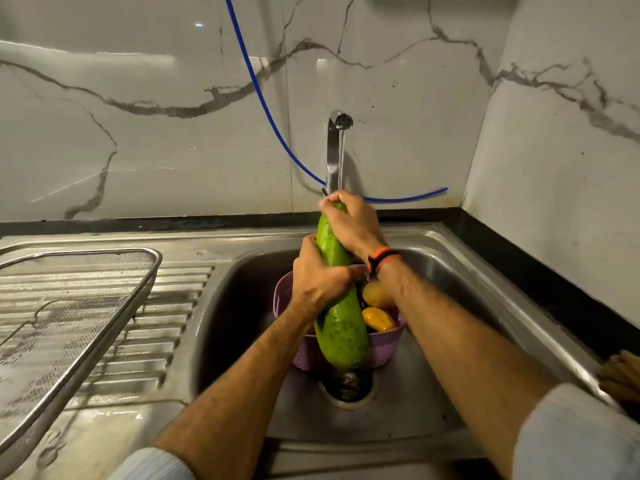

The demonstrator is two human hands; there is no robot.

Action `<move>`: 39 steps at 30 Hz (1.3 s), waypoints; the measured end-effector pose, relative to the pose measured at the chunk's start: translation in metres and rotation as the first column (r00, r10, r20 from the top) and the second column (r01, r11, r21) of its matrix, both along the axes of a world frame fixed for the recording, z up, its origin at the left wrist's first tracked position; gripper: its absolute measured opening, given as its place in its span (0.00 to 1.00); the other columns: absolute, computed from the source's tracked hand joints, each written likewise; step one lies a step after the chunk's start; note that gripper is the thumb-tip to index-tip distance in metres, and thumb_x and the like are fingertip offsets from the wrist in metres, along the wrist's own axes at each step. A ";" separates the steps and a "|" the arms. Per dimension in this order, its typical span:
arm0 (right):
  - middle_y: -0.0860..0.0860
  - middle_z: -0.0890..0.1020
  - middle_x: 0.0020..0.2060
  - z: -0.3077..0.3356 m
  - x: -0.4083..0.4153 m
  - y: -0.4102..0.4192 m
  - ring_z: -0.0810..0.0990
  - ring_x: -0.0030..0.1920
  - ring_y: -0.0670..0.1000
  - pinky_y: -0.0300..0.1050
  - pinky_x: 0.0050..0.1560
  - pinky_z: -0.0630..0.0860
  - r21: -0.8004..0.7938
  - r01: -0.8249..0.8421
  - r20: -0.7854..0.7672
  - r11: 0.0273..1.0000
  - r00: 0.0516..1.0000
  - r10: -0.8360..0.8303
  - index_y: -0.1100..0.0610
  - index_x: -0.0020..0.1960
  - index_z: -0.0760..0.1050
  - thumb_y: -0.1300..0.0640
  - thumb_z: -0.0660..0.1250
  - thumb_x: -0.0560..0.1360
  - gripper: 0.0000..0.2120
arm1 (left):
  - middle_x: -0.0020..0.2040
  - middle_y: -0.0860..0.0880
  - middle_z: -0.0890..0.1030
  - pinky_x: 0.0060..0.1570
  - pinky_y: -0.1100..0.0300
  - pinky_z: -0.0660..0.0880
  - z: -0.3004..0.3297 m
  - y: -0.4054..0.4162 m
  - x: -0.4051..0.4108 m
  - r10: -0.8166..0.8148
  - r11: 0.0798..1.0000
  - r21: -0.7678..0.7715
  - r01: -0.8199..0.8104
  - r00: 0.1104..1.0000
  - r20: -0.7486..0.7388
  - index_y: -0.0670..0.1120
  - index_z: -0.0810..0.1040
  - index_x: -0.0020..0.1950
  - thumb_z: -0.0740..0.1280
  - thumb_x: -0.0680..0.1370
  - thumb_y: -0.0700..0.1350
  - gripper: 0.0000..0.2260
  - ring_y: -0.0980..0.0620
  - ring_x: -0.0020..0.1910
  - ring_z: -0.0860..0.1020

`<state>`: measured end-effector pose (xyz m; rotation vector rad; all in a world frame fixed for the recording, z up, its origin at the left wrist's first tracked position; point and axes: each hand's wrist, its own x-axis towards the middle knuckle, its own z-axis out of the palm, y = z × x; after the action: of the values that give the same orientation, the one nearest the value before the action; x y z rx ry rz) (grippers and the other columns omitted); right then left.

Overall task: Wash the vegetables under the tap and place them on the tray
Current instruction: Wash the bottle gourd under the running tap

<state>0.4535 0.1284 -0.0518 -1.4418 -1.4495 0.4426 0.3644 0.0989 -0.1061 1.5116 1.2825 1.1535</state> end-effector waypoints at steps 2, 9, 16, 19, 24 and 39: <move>0.50 0.83 0.42 0.016 0.001 0.013 0.78 0.43 0.49 0.41 0.39 0.72 -0.119 0.040 0.142 0.992 0.990 -0.023 0.56 0.44 0.83 0.53 0.67 0.76 0.09 | 0.50 0.48 0.81 0.47 0.47 0.83 -0.001 0.003 0.002 0.003 0.999 -0.036 -0.003 1.000 0.006 0.49 0.71 0.58 0.78 0.54 0.53 0.35 0.48 0.46 0.83; 0.56 0.80 0.37 0.004 0.021 0.027 0.80 0.37 0.52 0.48 0.45 0.80 0.071 -0.546 -0.757 0.835 0.515 0.402 0.61 0.41 0.78 0.56 0.69 0.75 0.09 | 0.52 0.46 0.81 0.48 0.44 0.82 -0.001 0.011 0.007 -0.001 0.997 -0.075 0.009 0.994 0.111 0.49 0.69 0.59 0.77 0.54 0.51 0.36 0.46 0.48 0.83; 0.48 0.81 0.42 -0.007 0.001 0.019 0.78 0.43 0.48 0.42 0.46 0.76 0.028 0.103 -0.147 0.994 0.984 -0.098 0.55 0.47 0.82 0.52 0.75 0.72 0.08 | 0.50 0.48 0.80 0.49 0.48 0.82 -0.002 0.009 0.005 0.010 0.999 -0.043 -0.009 1.000 0.012 0.46 0.69 0.59 0.80 0.61 0.48 0.32 0.49 0.48 0.81; 0.50 0.81 0.41 0.015 -0.003 0.025 0.78 0.42 0.49 0.43 0.44 0.77 -0.141 0.104 0.129 0.985 0.988 -0.086 0.59 0.47 0.82 0.51 0.76 0.70 0.12 | 0.52 0.47 0.79 0.49 0.46 0.82 -0.002 0.009 0.005 0.013 0.998 -0.056 -0.013 1.000 -0.008 0.46 0.67 0.60 0.78 0.59 0.49 0.33 0.47 0.48 0.81; 0.53 0.82 0.36 0.027 0.023 0.038 0.80 0.37 0.49 0.44 0.43 0.79 -0.378 -0.454 -0.240 0.807 0.890 0.389 0.60 0.37 0.79 0.54 0.74 0.71 0.10 | 0.52 0.45 0.79 0.47 0.42 0.82 0.000 0.008 0.004 -0.007 0.994 -0.107 0.010 1.000 0.028 0.51 0.67 0.55 0.77 0.55 0.53 0.32 0.45 0.48 0.82; 0.46 0.78 0.36 0.008 -0.009 0.031 0.77 0.41 0.48 0.40 0.39 0.73 -0.102 0.093 0.218 0.990 0.974 -0.069 0.55 0.42 0.79 0.51 0.75 0.71 0.09 | 0.50 0.47 0.79 0.48 0.45 0.82 0.002 0.007 0.000 0.023 0.995 -0.095 -0.020 0.999 0.028 0.47 0.68 0.56 0.75 0.56 0.50 0.32 0.47 0.48 0.81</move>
<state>0.4441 0.1591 -0.0439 -1.6740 -1.5486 0.3296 0.3648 0.1060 -0.1044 1.4103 1.3183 1.1090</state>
